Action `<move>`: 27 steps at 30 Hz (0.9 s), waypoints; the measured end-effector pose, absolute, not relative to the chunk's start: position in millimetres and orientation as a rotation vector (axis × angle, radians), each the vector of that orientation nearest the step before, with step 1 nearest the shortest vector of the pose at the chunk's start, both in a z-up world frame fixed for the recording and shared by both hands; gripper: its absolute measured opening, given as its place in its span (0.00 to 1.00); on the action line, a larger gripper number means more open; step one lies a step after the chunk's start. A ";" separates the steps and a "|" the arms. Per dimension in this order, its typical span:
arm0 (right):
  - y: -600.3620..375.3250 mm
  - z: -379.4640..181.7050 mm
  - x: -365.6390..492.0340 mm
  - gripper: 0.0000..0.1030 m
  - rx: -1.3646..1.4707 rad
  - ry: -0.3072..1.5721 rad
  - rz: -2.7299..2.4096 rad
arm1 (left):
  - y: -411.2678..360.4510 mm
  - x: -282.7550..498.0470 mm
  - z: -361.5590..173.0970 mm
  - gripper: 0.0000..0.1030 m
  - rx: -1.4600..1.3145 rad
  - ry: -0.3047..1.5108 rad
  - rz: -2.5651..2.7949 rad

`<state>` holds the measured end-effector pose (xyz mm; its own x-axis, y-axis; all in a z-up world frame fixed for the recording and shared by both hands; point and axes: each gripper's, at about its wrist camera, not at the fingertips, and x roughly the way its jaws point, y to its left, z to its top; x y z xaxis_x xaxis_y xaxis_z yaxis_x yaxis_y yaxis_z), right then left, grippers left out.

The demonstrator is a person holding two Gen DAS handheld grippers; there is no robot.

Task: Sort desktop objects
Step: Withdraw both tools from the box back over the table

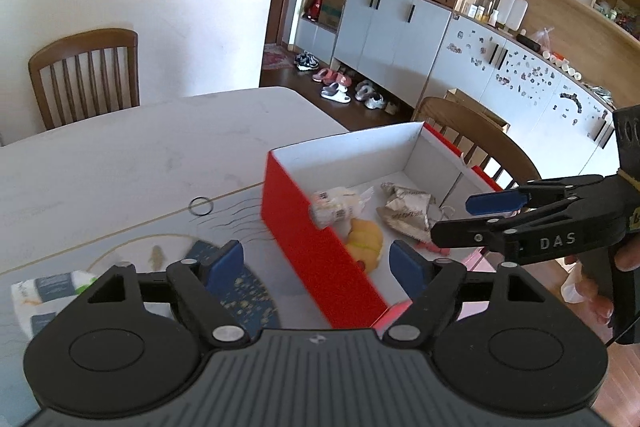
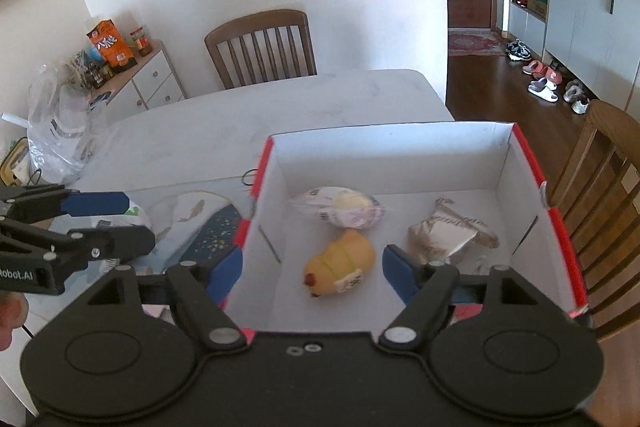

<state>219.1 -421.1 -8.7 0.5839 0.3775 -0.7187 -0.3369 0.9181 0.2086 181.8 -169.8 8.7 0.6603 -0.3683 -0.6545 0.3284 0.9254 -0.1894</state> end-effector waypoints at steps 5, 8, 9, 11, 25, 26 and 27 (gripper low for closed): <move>-396.6 -6.2 197.7 0.87 0.037 0.810 0.415 | -143.3 167.6 6.0 0.83 -0.036 0.732 -0.375; -381.0 -7.7 187.2 0.90 0.044 0.793 0.411 | -124.4 160.3 4.5 0.84 -0.032 0.720 -0.359; -375.5 -8.6 183.9 0.91 0.048 0.790 0.409 | -117.5 158.4 3.6 0.86 -0.035 0.719 -0.354; -364.5 -10.6 177.1 0.92 0.061 0.781 0.405 | -103.9 155.0 0.9 0.93 -0.034 0.713 -0.340; -294.8 -24.7 147.3 0.98 0.061 0.717 0.376 | -25.4 143.2 -28.7 0.97 -0.006 0.725 -0.248; -290.9 -27.3 147.8 0.98 0.059 0.722 0.375 | -23.3 141.4 -32.8 0.97 0.000 0.734 -0.251; -286.6 -30.4 147.9 0.98 0.057 0.725 0.376 | -22.4 139.7 -36.5 0.97 0.005 0.738 -0.254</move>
